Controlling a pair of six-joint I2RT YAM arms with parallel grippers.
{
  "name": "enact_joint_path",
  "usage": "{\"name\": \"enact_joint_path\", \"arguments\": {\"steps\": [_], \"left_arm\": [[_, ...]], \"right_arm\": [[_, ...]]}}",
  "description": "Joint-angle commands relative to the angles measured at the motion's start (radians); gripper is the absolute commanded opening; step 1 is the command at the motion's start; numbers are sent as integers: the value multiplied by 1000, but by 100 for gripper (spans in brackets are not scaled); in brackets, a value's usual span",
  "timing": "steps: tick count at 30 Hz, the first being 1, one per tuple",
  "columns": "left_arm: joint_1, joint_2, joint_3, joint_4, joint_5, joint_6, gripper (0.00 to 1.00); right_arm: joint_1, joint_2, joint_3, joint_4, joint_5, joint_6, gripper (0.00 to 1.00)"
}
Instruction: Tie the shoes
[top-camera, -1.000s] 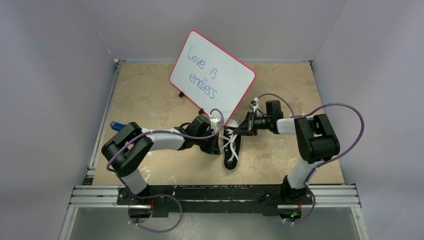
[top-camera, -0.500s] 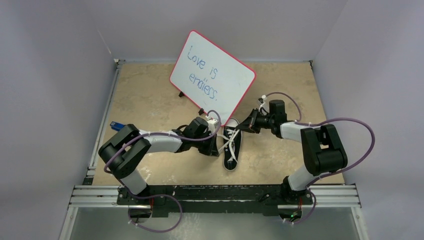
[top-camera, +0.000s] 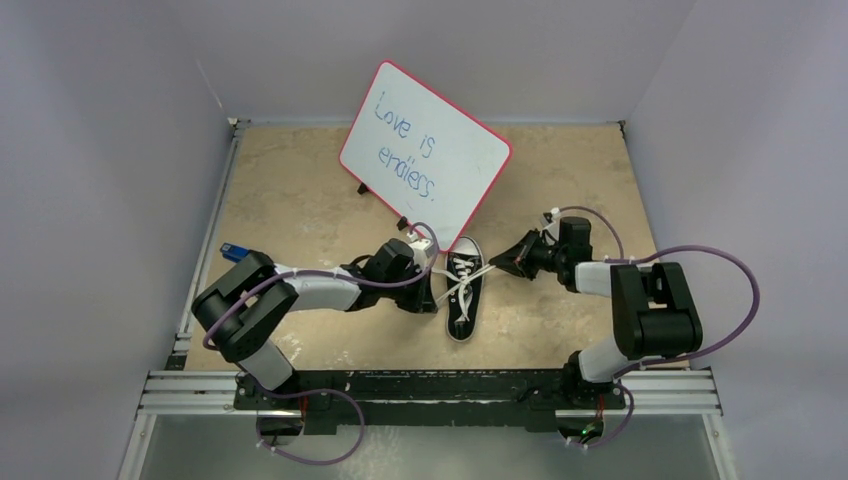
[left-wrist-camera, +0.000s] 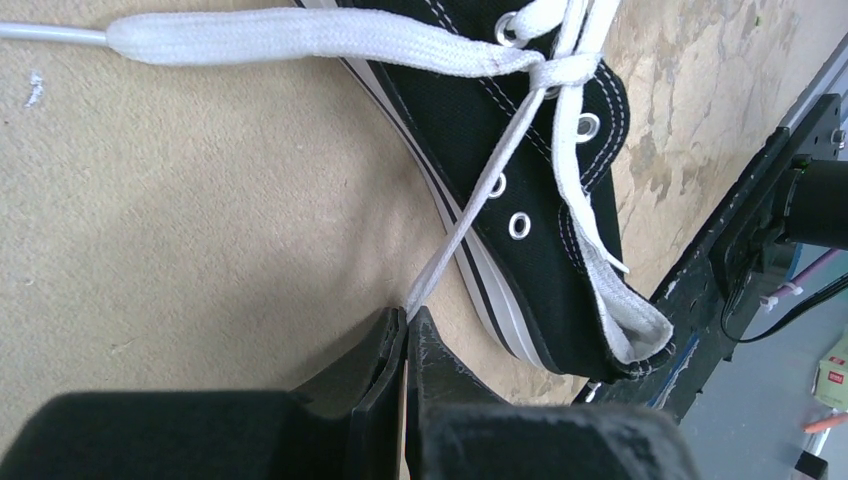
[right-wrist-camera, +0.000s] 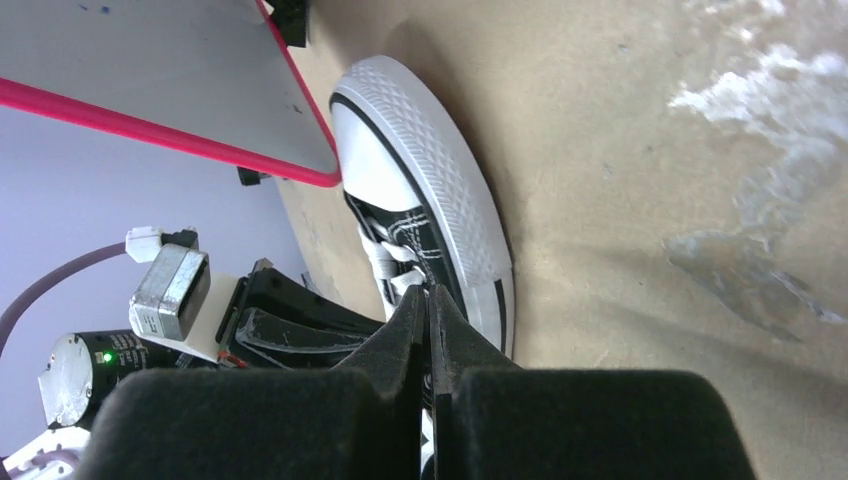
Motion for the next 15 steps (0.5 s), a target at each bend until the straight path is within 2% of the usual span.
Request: {"name": "enact_joint_path", "arguments": {"steps": [1,15], "left_arm": [[-14,-16,-53,-77,-19,-7,0],[-32,-50,-184,-40,-49,-38,0]], "right_arm": [[-42,-21,-7,117,35,21,0],[-121,36,-37,172,-9,25,0]]}}
